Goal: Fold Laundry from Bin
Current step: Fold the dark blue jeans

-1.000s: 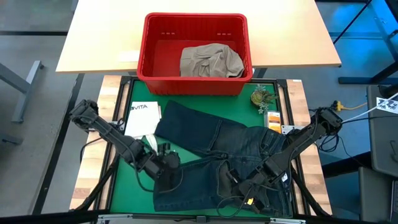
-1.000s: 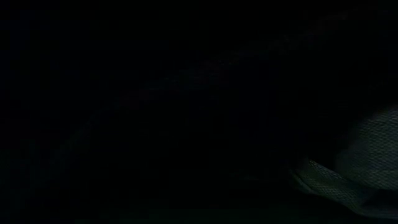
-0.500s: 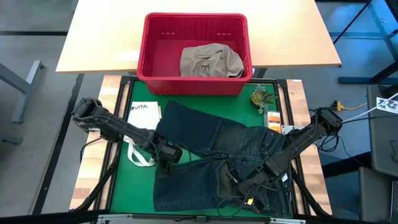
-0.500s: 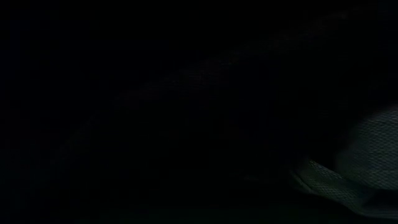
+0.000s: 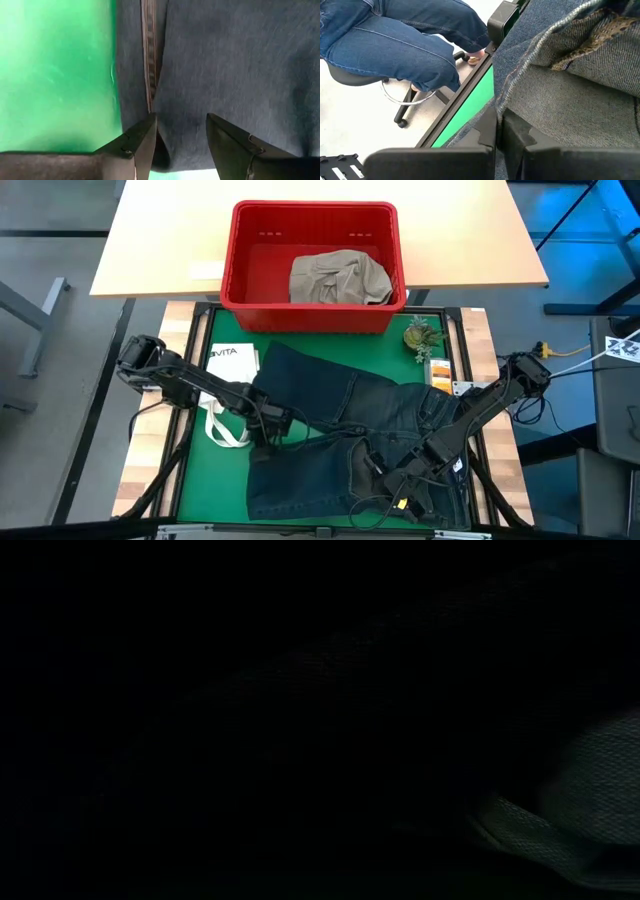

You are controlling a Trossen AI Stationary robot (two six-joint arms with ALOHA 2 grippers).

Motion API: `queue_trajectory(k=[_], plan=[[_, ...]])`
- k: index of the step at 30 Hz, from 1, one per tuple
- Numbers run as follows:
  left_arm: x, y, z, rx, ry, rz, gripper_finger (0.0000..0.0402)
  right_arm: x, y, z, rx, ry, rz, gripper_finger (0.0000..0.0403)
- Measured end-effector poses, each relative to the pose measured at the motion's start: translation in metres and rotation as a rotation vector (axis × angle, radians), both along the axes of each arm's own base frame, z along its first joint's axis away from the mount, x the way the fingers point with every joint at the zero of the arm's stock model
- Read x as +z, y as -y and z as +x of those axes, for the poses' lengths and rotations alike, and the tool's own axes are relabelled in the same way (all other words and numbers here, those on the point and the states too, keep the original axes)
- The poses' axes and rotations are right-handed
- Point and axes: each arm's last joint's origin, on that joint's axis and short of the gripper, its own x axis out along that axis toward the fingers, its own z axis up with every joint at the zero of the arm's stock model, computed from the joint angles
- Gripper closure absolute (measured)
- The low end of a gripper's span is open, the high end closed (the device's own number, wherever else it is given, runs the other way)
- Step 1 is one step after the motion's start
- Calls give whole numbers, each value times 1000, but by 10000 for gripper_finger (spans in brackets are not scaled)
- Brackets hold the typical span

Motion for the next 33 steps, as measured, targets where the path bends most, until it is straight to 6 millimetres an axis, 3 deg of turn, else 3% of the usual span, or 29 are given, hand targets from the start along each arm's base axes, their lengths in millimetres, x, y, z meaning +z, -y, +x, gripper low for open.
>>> queue_trajectory(k=[12,22,33], plan=[[-7,6,-7,1,-74,-125,237,0,0,0,0,0,0,386],[-9,5,-7,153,-110,-30,237,0,0,0,-1,1,0,386],[-9,6,-7,159,-106,-14,237,0,0,0,-1,1,0,386]])
